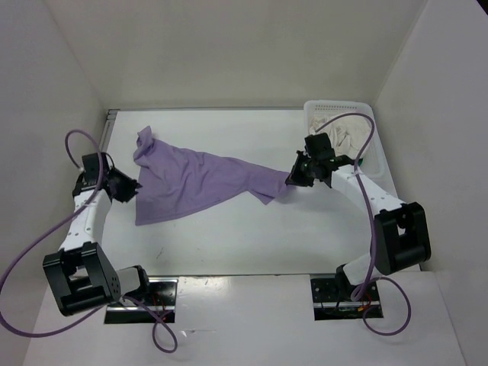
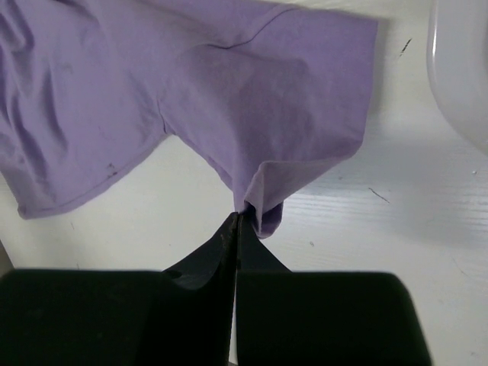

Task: Fold and stack the t-shirts

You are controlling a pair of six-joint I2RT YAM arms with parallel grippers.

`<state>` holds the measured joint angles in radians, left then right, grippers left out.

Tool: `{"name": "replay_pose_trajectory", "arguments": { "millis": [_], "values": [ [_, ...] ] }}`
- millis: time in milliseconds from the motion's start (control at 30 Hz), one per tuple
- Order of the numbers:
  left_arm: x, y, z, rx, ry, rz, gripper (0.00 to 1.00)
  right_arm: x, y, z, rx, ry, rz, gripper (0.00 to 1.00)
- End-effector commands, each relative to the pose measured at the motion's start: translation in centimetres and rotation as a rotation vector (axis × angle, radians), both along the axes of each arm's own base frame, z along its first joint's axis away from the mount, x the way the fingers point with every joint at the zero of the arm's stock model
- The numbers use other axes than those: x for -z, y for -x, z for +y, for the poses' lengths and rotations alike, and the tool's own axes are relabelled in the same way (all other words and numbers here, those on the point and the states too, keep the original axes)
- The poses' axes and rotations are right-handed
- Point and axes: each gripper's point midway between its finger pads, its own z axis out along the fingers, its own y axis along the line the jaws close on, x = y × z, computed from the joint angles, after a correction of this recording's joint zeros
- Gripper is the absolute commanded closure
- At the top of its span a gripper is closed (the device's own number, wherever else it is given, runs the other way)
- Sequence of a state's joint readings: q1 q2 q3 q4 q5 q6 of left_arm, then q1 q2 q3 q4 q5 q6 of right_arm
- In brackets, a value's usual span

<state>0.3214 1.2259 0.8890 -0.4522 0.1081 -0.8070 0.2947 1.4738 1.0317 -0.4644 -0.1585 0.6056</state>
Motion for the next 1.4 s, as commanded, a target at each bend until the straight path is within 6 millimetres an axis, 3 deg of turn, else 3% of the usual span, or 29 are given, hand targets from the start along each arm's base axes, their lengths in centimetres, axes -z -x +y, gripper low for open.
{"name": "replay_pose_trajectory", "arguments": {
  "millis": [0,100,267,700,867,967,1100,1367],
  "values": [
    [3.4,2.7,0.1,-0.165,0.118,0.097,0.61,-2.0,0.1,0.6,-0.041,-0.023,-0.071,1.00],
    [5.3,4.0,-0.4,-0.214,0.192,0.135,0.55,-1.9,0.3,0.5,-0.050,-0.017,-0.075,1.00],
    [7.3,6.0,-0.1,-0.301,0.220,0.214,0.53,-1.4,1.0,0.6,-0.061,-0.027,-0.058,1.00],
    [9.8,9.5,1.3,-0.462,0.212,0.326,0.55,-1.2,1.5,0.4,-0.075,-0.014,-0.054,1.00],
    [10.5,9.3,1.3,-0.461,0.207,0.306,0.55,-0.6,1.6,0.5,-0.082,-0.017,-0.034,1.00],
    [10.6,7.6,1.9,-0.461,0.206,0.236,0.53,-1.0,1.4,0.7,-0.088,-0.026,-0.041,1.00],
    [11.1,7.4,1.8,-0.453,0.217,0.232,0.53,-0.7,1.4,0.7,-0.088,-0.024,-0.032,1.00],
    [10.6,5.8,2.7,-0.394,0.164,0.184,0.81,-1.1,0.9,0.9,-0.088,-0.027,-0.043,1.00]
  ]
}}
